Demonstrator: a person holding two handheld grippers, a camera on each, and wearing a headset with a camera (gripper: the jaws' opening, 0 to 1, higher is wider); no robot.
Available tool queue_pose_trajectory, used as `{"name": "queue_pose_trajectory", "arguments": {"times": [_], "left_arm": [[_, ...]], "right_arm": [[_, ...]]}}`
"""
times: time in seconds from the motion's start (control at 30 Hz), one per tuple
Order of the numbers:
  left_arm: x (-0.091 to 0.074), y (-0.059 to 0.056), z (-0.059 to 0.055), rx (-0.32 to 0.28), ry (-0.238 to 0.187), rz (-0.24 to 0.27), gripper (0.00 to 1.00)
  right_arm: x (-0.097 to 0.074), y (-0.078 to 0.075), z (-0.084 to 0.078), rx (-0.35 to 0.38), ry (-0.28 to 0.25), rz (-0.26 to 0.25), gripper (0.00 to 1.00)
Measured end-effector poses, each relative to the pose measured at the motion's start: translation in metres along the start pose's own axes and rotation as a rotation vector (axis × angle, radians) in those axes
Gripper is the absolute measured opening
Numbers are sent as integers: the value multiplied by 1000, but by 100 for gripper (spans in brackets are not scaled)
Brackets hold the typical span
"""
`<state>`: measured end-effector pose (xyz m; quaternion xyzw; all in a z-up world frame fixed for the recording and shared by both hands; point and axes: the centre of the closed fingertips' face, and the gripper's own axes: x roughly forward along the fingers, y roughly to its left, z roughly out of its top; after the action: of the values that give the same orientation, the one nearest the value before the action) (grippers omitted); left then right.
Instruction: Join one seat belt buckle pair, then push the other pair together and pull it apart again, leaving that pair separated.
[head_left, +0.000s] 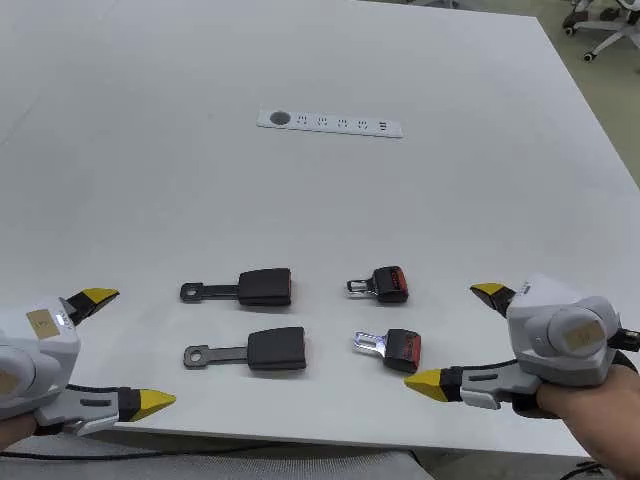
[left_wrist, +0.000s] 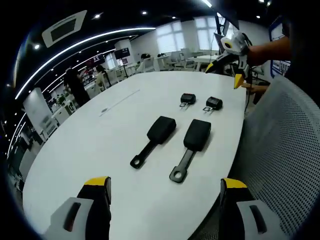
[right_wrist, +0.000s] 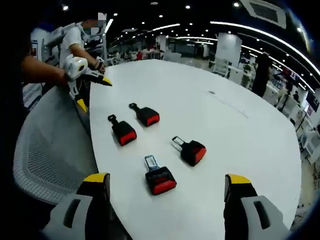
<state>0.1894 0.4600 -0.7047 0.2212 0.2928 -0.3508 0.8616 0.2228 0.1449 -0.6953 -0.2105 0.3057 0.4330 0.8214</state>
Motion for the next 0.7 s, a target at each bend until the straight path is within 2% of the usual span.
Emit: {"name": "queue_pose_trajectory", "arguments": {"times": [0.33, 0.4, 0.6, 0.7], "left_arm": [[1, 0, -6, 9, 19, -3, 91], [4, 1, -11, 13, 21, -2, 91], [4, -1, -11, 21, 32, -3, 91], [2, 2, -7, 6, 14, 8, 91]], "right_arm": [[0, -1, -1, 6, 5, 2, 94], [0, 0, 0, 6, 0, 1, 94], [0, -1, -3, 12, -9, -16, 97], [-2, -1, -4, 17, -13, -27, 99]]}}
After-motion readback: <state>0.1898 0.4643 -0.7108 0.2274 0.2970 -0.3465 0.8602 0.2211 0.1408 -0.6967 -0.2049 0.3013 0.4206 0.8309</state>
